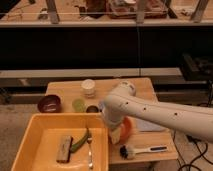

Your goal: Place pepper in paper cup

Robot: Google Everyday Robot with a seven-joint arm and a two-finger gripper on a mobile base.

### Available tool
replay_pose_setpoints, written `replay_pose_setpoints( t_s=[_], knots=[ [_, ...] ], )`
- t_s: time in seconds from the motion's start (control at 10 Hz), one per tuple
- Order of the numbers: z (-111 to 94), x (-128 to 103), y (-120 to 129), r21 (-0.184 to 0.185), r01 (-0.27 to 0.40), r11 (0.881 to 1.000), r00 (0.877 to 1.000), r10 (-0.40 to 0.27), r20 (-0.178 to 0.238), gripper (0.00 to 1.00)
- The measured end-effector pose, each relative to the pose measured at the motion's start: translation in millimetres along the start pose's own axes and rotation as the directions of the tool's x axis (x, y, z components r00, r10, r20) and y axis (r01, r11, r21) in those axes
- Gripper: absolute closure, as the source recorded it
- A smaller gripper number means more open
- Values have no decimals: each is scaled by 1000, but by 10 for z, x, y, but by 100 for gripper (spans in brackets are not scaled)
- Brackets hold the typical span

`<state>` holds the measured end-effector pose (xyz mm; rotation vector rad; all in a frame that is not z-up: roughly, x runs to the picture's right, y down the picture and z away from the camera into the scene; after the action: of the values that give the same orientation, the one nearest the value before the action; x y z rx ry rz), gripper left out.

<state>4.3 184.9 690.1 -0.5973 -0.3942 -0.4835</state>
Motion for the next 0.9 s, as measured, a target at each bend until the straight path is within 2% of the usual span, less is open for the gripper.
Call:
replay_pose_setpoints(
  t_s=[0.9],
  knots=[
    [15,-51,-33,-3,14,1000,1000,-14,2,20]
  ],
)
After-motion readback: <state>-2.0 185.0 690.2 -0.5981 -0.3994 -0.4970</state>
